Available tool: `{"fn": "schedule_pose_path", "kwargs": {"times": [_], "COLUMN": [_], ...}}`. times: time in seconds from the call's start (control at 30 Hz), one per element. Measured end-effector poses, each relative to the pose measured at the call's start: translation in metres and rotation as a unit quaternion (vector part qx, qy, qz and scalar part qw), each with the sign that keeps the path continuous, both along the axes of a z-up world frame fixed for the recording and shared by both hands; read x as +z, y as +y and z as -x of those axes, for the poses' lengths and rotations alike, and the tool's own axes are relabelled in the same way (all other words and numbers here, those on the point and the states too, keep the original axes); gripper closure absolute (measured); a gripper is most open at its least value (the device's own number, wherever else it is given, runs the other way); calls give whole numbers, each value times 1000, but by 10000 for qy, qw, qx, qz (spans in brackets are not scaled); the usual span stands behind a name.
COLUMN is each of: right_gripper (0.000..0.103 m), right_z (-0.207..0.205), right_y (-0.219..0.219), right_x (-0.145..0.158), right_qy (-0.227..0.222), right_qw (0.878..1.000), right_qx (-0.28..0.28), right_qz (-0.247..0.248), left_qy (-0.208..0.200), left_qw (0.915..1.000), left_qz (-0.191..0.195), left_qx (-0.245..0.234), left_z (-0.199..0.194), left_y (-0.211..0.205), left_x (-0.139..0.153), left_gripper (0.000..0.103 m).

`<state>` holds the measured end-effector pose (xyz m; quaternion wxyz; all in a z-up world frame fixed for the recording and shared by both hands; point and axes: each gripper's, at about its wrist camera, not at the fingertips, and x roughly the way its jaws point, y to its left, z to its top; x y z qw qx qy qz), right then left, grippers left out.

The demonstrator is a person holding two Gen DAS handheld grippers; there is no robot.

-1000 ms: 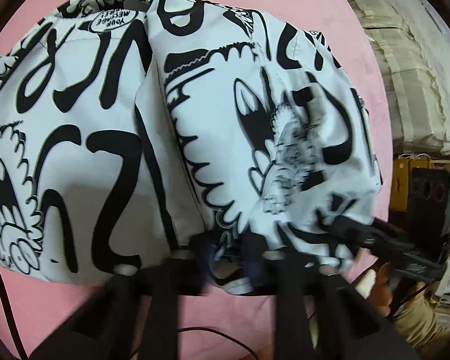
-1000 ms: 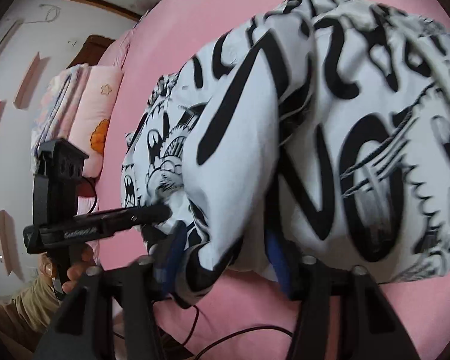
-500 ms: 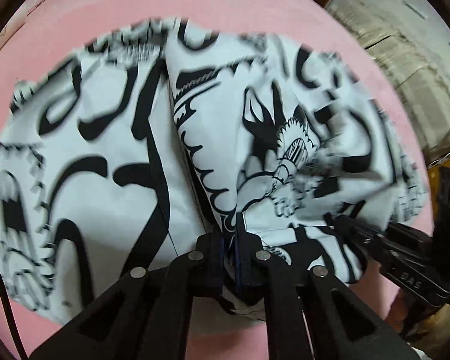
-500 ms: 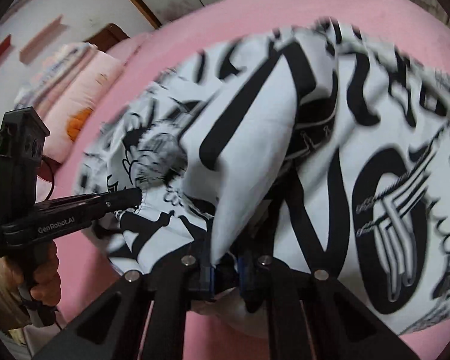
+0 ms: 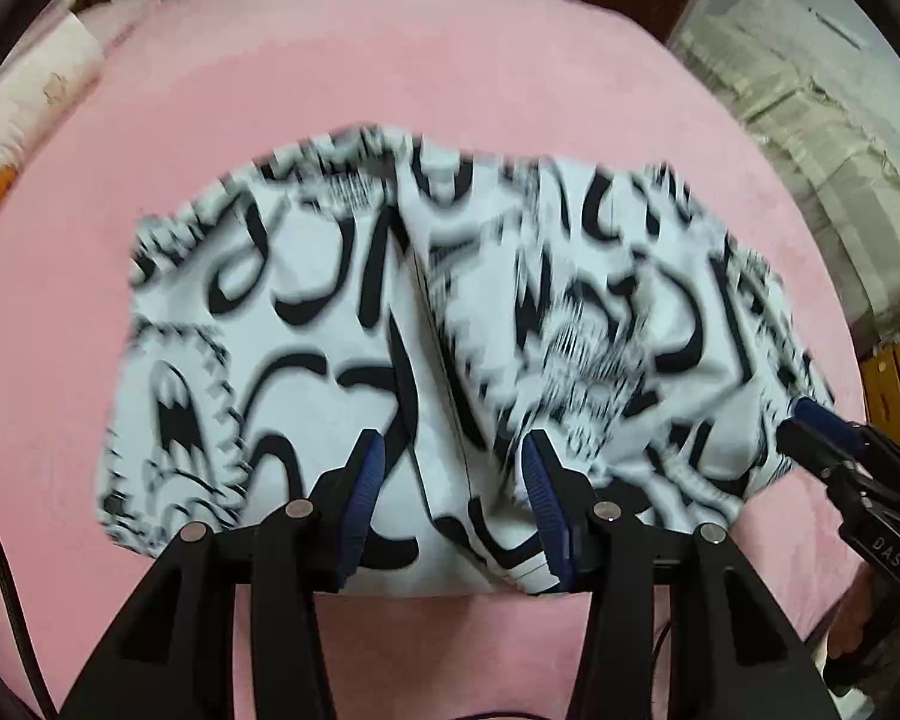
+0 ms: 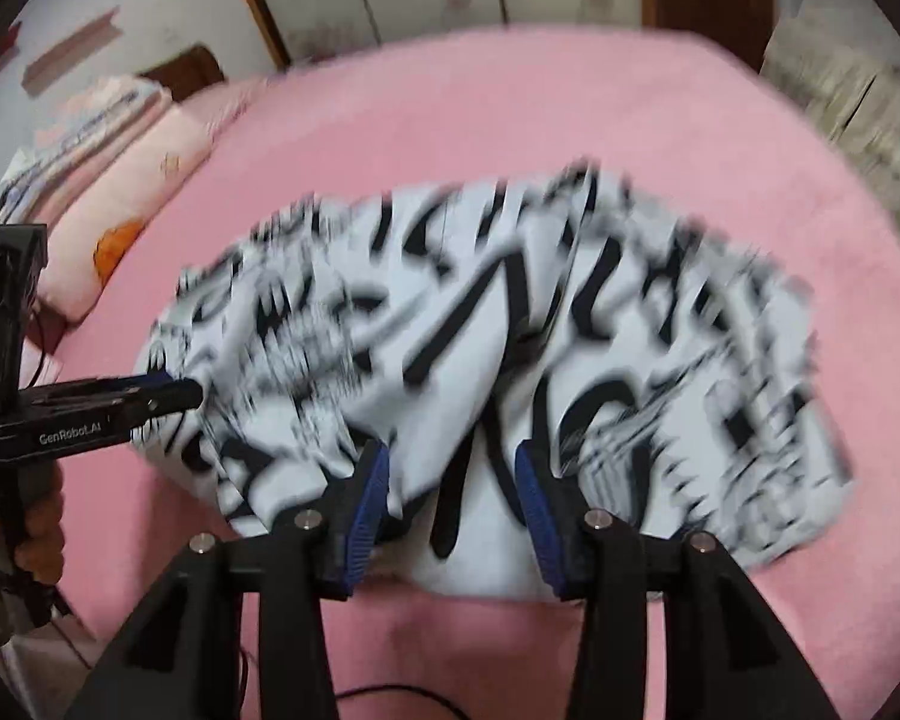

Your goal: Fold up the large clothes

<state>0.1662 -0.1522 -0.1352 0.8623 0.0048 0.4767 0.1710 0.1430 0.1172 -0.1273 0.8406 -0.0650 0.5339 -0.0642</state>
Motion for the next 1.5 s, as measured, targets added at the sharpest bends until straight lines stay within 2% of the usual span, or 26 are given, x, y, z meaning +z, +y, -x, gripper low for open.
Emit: {"fn": "schedule_pose_path", "kwargs": {"times": [0.1,0.17,0.2,0.3,0.43,0.5,0.53,0.63,0.73,1.0,1.1,1.13,1.2,1.3,1.5], "right_gripper": [59,59,60,72,85,87,88,88,88,84,84,84,84,84,84], "right_z": [-1,-9,-14,-32,-45,-48,-46,-44,-46,-42,-37,-36,-32,-28,-21], "right_y": [8,23,28,42,26,6,1,1,0,-2,-7,-8,-7,-2,18], "right_x": [17,18,12,-16,-72,-94,-97,-96,-97,-76,-61,-56,-42,-21,19], "right_qy": [-534,-659,-688,-461,-8,313,337,235,323,549,568,555,476,353,47], "right_qw": [9985,9973,9970,9981,9984,9987,9989,9987,9986,9980,9978,9979,9983,9989,9998], "right_qx": [109,266,310,365,0,-101,-105,-48,-162,-261,-326,-336,-339,-274,-38], "right_qz": [-5,-156,-192,-181,560,399,317,442,376,176,27,-9,-58,-143,-167], "left_qy": [-430,-562,-545,-255,360,551,516,469,487,558,615,618,576,472,493], "left_qw": [9990,9981,9981,9993,9991,9984,9985,9988,9987,9983,9980,9980,9982,9987,9981], "left_qz": [126,235,231,188,-221,97,183,149,145,-133,-93,-89,-161,-176,66], "left_qx": [-16,-131,-155,-194,-69,-17,-13,-65,-37,-130,-76,-43,30,107,351], "left_z": [-3,-20,-26,-46,-53,-51,-49,-48,-47,-43,-41,-40,-36,-31,-18], "left_y": [-8,-20,-26,-43,-42,-30,-28,-28,-27,-34,-35,-34,-31,-23,12], "left_x": [20,18,13,-19,-69,-89,-90,-92,-93,-75,-62,-56,-44,-21,15], "left_gripper": [57,58,62,70,70,70,70,70,70,69,65,64,54,53,52]}}
